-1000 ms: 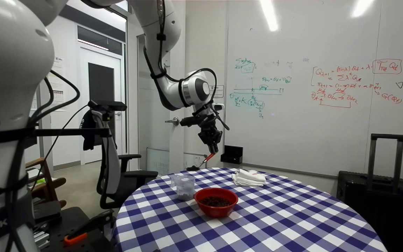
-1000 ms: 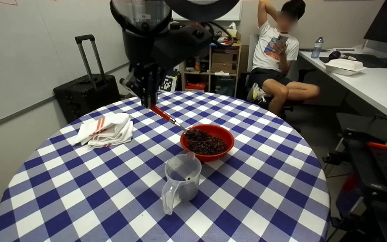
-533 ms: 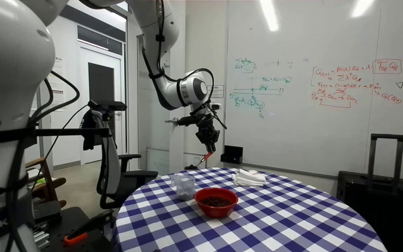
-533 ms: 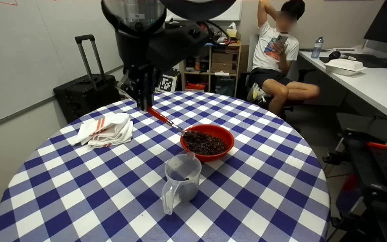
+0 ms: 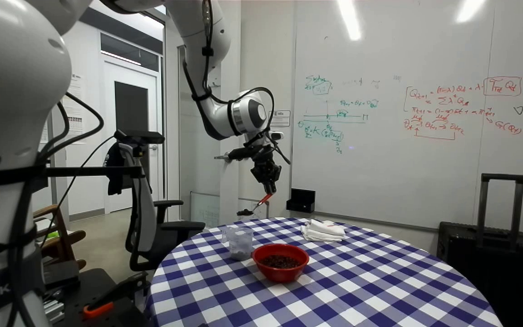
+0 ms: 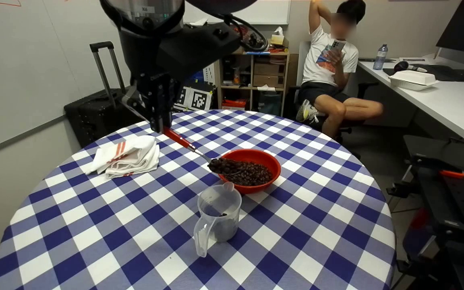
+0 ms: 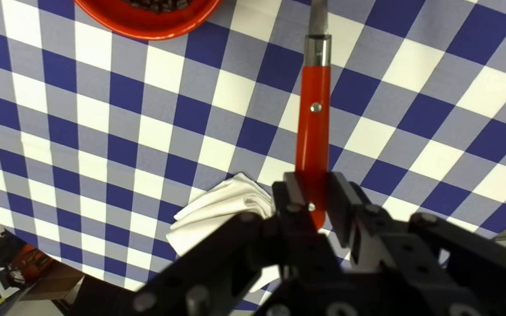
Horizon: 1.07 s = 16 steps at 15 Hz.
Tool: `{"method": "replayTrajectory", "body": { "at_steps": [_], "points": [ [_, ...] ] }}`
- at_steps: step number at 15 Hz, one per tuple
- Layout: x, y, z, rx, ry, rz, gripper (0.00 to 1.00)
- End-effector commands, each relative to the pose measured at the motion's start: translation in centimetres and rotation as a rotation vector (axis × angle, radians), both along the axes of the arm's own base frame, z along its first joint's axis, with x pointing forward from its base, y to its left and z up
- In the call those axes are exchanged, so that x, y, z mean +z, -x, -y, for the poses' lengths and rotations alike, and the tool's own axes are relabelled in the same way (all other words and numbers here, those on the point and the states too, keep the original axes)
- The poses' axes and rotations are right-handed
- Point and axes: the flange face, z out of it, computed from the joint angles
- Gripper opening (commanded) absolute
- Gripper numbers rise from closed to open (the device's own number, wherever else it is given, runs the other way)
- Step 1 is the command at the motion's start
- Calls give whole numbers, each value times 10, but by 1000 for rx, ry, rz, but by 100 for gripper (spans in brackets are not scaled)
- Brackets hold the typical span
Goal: Use the spoon to place coffee beans from the red bowl into the clear jug.
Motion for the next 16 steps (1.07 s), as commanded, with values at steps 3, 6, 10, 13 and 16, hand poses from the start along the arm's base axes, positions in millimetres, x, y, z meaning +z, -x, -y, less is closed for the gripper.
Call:
{"method": "replayTrajectory", "body": {
  "at_steps": [3, 6, 10, 13, 16],
  "points": [
    [-6, -10, -20, -1, -11, -6, 5],
    [-12, -13, -25, 3, -18, -7, 5],
    [-22, -18, -23, -4, -27, -11, 5],
    [-26, -20, -20, -17, -39, -14, 5],
    [-29, -22, -17, -33, -51, -5, 5]
  ]
}}
